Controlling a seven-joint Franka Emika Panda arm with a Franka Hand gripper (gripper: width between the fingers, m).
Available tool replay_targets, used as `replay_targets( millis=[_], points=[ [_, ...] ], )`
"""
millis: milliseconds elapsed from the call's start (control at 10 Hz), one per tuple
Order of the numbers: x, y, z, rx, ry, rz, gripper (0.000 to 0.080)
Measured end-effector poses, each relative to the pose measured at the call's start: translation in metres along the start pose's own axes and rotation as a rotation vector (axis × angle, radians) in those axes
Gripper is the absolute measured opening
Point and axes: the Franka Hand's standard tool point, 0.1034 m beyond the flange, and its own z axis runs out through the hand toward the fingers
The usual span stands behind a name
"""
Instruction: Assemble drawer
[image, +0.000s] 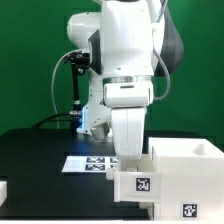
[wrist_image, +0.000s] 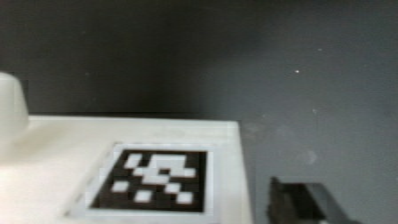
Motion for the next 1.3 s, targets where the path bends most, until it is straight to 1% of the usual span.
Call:
replay_targets(
  millis=[100, 200, 300, 400, 500, 600, 700, 800, 900, 1000, 1100, 1200, 1300],
  points=[
    [0.006, 0.005, -0.011, -0.009, -0.002, -0.008, 0.0493],
    [0.006, 0.006, -0.02, -0.004, -0.011, -0.01, 0.0493],
    [0.004, 0.01, -0.03, 0.002, -0.021, -0.01, 0.0623],
    [0.004, 0.016, -0.04, -0.001, -0.028, -0.01, 0.0642],
    [-0.005, 0.022, -0.046, -0.012, -0.024, -0.015, 0.0642],
    [-0.022, 0.025, -0.049, -0.02, -0.028, 0.01, 0.0648],
    [-0.038, 0.026, -0.046, -0.017, -0.026, 0.001, 0.0648],
    [-0.056, 0.027, -0.039, -0.013, -0.002, -0.012, 0.0649],
    [-0.075, 0.026, -0.029, -0.002, 0.038, 0.002, 0.0649],
    [-0.087, 0.023, -0.018, 0.011, 0.067, -0.004, 0.0649],
    [-0.1, 0.017, -0.004, 0.03, 0.104, 0.011, 0.0649],
    [-0.103, 0.012, 0.003, 0.042, 0.12, 0.032, 0.0649],
    [-0.093, 0.016, -0.002, 0.036, 0.122, 0.062, 0.0649]
  ],
)
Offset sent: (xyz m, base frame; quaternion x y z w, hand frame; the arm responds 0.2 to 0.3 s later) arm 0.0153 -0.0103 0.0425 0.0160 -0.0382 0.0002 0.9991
